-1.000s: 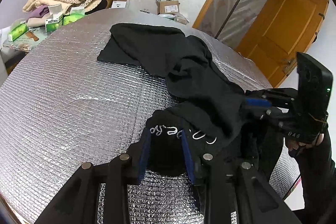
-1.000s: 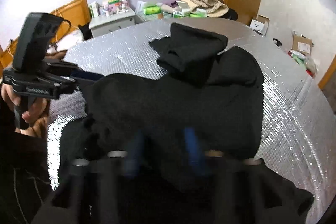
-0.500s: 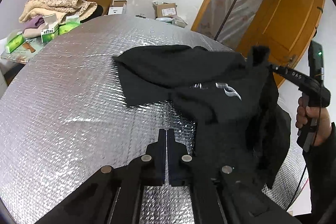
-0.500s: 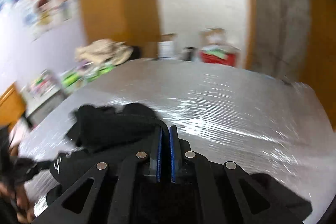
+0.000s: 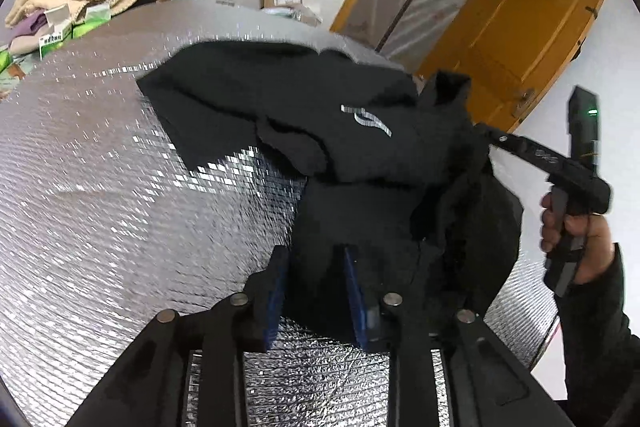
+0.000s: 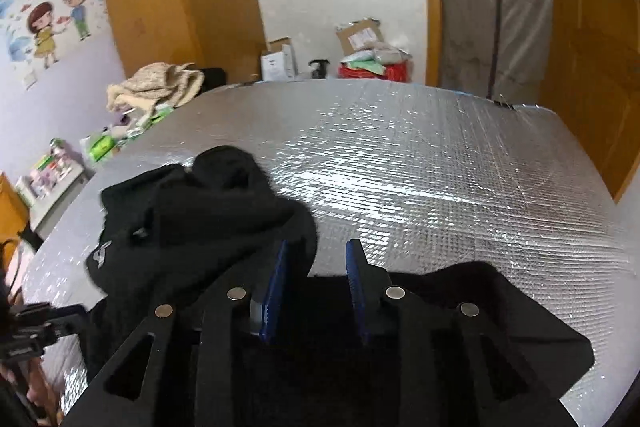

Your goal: Fold clothes

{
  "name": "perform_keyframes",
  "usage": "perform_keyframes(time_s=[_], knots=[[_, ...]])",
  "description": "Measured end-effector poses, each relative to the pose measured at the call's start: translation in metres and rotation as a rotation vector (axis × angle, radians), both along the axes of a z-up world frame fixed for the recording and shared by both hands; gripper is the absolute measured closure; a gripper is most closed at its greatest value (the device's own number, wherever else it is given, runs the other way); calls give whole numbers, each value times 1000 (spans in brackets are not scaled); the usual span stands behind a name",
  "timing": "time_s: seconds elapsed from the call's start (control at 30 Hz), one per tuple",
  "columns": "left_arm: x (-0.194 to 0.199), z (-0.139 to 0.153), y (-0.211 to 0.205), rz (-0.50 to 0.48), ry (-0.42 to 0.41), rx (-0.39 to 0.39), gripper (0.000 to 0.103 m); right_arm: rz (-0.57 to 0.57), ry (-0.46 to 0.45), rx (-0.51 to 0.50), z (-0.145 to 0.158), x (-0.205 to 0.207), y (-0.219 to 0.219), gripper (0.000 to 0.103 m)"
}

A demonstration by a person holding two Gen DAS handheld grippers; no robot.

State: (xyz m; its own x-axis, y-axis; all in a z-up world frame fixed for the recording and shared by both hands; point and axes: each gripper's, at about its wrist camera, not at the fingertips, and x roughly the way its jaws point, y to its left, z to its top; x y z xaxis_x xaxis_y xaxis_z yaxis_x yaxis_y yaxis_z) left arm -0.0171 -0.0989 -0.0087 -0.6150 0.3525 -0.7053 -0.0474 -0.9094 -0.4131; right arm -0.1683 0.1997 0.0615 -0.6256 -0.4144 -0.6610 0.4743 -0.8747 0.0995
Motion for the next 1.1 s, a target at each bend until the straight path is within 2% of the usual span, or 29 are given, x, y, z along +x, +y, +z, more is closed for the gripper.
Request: perform_keyframes(time_s=[0.13,0.17,0.23,0.33,0.5,0.77,0.97,1.03,1.1], knots=[[-3,1,8,18,-3,-38,74,42,-2,2,-1,16,-6,71],[-2,2,9,22,1,-50,77,49,-3,1,-2,18,-7,71],[1,5,9,29,10,-74,90,57,-9,-7,-4,22,-9,71],[8,10,2,67,30,-100,97,75,-9,-22,-2,27,-11,71],[29,16,-44,217,38,-131,98,114,1,-41,4,36,-14,71],[74,14,-117,465,-43,-190,97,142,-13,-45,5,33,-22,71],[96,38,-120,573,29,-214,97,174,-62,-42,3,23,-43,70],[94,45,-122,599,64,-211,97,192,-77,-39,2,19,-52,64],[85,50,-121,577,93,-186,97,205,-92,-36,0,15,-62,61]])
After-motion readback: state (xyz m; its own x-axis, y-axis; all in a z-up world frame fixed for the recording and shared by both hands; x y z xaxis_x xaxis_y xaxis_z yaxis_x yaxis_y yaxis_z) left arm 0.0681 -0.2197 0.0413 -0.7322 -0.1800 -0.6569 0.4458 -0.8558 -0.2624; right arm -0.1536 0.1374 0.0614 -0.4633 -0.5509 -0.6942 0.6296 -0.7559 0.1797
